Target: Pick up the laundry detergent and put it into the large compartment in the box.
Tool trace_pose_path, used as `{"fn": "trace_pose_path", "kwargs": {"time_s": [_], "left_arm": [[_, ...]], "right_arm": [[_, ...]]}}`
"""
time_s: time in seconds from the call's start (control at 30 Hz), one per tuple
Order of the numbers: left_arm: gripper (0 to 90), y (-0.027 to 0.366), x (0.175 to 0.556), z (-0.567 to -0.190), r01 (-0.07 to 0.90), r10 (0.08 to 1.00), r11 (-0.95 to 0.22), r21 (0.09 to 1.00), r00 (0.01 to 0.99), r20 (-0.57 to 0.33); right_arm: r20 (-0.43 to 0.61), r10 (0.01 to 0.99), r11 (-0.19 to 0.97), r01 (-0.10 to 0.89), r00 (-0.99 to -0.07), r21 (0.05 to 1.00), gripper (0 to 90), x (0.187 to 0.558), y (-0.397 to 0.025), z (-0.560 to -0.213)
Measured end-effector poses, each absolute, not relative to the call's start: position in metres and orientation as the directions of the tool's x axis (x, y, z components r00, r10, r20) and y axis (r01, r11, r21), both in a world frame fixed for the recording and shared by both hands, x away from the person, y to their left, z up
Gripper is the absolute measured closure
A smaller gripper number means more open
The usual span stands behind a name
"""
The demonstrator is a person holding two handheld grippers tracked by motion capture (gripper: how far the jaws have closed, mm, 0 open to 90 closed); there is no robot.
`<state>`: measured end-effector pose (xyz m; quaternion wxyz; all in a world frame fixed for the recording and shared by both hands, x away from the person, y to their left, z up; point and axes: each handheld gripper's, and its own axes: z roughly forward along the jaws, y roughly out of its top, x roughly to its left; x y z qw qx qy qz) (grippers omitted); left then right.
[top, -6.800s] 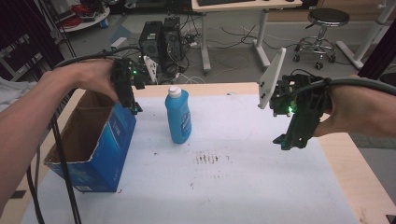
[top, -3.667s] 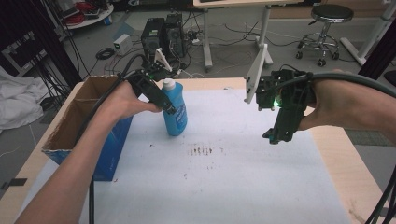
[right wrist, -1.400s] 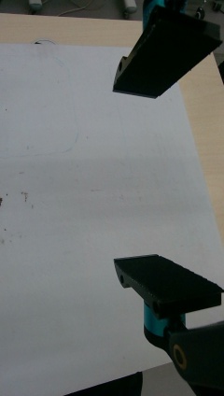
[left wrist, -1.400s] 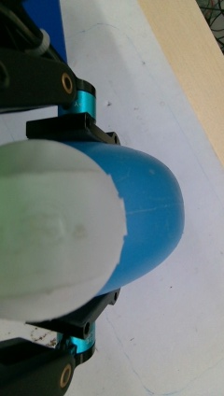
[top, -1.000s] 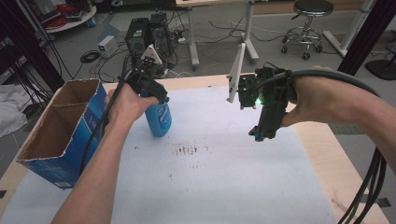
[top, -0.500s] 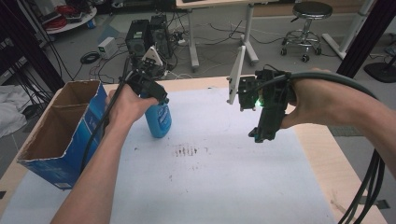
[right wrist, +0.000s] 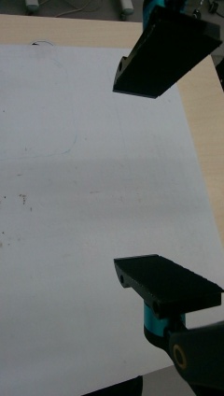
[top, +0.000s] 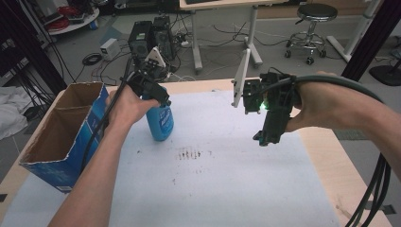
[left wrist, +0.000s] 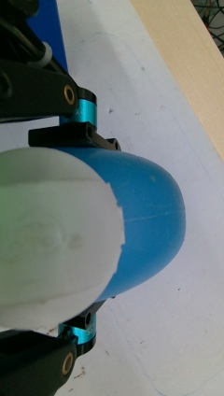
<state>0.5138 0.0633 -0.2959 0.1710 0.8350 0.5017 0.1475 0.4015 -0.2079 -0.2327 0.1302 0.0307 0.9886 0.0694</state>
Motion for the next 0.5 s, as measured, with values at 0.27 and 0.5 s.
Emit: {"fn": "trace_pose_path", "kwargs": {"time_s": [0.27, 0.5], "left_arm": [[38.0, 0.073, 0.51, -0.265, 0.766, 0.865, -0.473, 0.435, 0.497, 0.065], [38.0, 0.081, 0.506, -0.228, 0.744, 0.842, -0.512, 0.43, 0.534, 0.077]], "right_arm": [[-0.252, 0.072, 0.989, 0.036, -0.965, 0.144, 12.6, 0.402, -0.203, -0.233], [-0.25, 0.078, 0.989, 0.042, -0.965, 0.145, 12.6, 0.402, -0.2, -0.231]]}}
